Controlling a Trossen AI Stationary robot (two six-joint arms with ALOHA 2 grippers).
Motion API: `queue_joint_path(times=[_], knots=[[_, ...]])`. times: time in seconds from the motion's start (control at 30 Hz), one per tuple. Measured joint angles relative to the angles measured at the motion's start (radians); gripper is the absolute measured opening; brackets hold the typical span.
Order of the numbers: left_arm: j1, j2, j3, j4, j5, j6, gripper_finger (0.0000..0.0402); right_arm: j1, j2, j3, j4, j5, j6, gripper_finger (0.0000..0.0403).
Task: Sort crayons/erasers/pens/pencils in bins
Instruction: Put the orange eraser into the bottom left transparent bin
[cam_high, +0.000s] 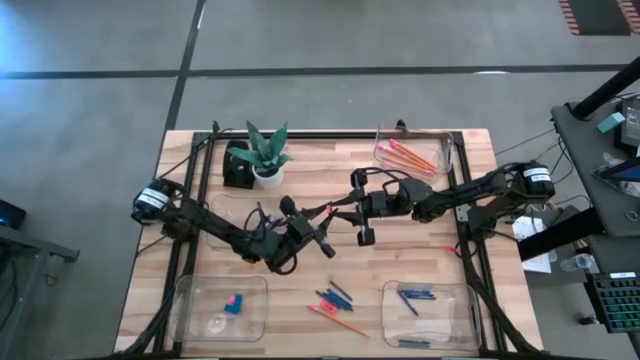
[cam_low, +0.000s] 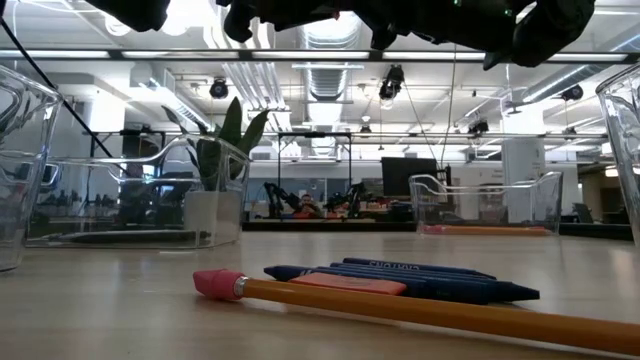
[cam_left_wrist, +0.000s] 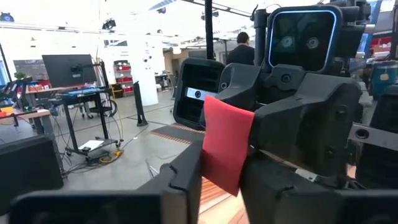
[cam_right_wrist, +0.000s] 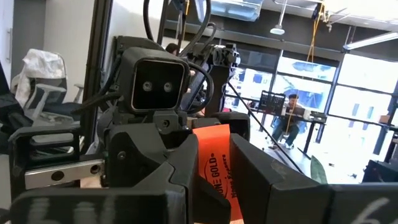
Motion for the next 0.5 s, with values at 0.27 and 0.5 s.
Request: queue_joint_path(times=[0.27,0.5], knots=[[0.0,0.001,-0.004,-0.021,0.001,0.0,0.0014,0.0,-0.003,0.0,-0.035,0.002,0.003,0.0073],[0.001,0.001,-0.004,-0.043,-0.001,-0.003,0.0012,0.001,-0.032,-0.001,-0.122,0.056,0.027,0.0103]])
